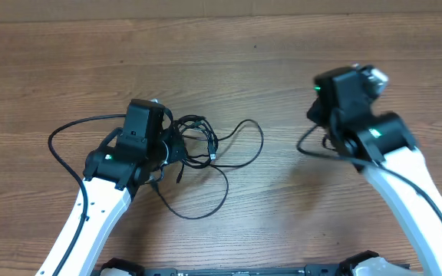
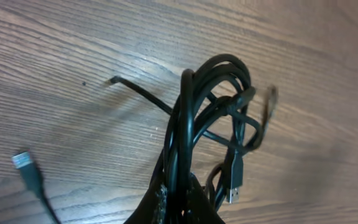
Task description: Untangle cables
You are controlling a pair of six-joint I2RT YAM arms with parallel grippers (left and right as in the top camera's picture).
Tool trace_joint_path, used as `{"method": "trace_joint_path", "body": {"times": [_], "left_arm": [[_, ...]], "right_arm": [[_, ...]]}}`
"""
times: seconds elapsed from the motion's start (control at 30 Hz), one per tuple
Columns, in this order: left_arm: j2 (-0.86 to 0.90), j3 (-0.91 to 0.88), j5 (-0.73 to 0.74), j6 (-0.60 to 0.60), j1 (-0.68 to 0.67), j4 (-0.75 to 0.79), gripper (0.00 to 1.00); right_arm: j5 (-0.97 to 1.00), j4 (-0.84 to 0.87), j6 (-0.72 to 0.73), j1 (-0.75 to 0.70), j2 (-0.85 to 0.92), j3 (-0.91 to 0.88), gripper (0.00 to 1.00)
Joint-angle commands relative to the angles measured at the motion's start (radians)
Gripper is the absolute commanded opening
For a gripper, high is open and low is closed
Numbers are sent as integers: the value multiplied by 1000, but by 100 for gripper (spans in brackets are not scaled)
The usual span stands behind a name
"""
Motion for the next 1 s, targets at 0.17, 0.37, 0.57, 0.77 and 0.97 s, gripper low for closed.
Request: {"method": "trace_joint_path", "body": {"times": [0.17, 0.37, 0.57, 0.77, 0.97], "left_arm": [[0, 5, -9, 34, 0, 9, 4], [0, 5, -84, 64, 0, 1, 4], [0, 5, -82, 61, 0, 5, 4], [0, 5, -34, 188, 0, 4, 4], [0, 5, 34, 324, 0, 5, 4]], "right_arm": [[-380, 83, -122, -4, 171, 24, 6], [-647, 76, -179, -4, 171, 24, 50], [-799, 63, -235, 15, 172, 24, 58], [-745, -4, -953, 73, 172, 23, 87], [-812, 26, -1146, 76, 176, -18, 94]]}}
